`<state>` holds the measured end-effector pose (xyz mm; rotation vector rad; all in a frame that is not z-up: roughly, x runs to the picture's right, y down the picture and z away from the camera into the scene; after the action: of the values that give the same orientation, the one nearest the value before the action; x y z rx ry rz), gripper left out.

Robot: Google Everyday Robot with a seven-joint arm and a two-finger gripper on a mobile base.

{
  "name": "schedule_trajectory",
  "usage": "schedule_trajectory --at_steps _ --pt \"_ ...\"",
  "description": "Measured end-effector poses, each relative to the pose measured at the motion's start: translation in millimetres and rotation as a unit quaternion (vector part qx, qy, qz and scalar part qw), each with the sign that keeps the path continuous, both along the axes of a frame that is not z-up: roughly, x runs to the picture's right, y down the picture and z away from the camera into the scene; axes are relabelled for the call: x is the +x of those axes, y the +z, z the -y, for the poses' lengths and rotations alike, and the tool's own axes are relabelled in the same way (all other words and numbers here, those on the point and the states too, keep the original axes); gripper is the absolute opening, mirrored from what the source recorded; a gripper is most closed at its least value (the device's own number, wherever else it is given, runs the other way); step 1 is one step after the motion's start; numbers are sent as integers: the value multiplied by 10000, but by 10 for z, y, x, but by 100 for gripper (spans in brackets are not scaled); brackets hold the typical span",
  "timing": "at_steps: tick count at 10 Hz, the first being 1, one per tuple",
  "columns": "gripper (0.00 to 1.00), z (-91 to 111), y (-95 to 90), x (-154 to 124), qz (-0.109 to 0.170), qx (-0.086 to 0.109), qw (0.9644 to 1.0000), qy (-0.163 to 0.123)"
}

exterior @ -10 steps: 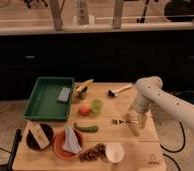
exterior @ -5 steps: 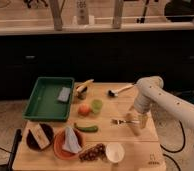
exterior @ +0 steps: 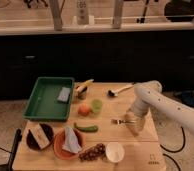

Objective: Place fork in table surface

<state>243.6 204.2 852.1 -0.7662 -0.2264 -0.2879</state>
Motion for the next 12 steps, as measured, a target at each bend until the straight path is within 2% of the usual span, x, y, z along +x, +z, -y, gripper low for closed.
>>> schedule_trajectory --at_steps 7,8,12 --pt "79 -144 172 -256 269 -49 9995 -187" --pt "73 -144 169 -259 271 -55 9994 -190" --pt "33 -84 154 -308 313 -63 9993 -195"
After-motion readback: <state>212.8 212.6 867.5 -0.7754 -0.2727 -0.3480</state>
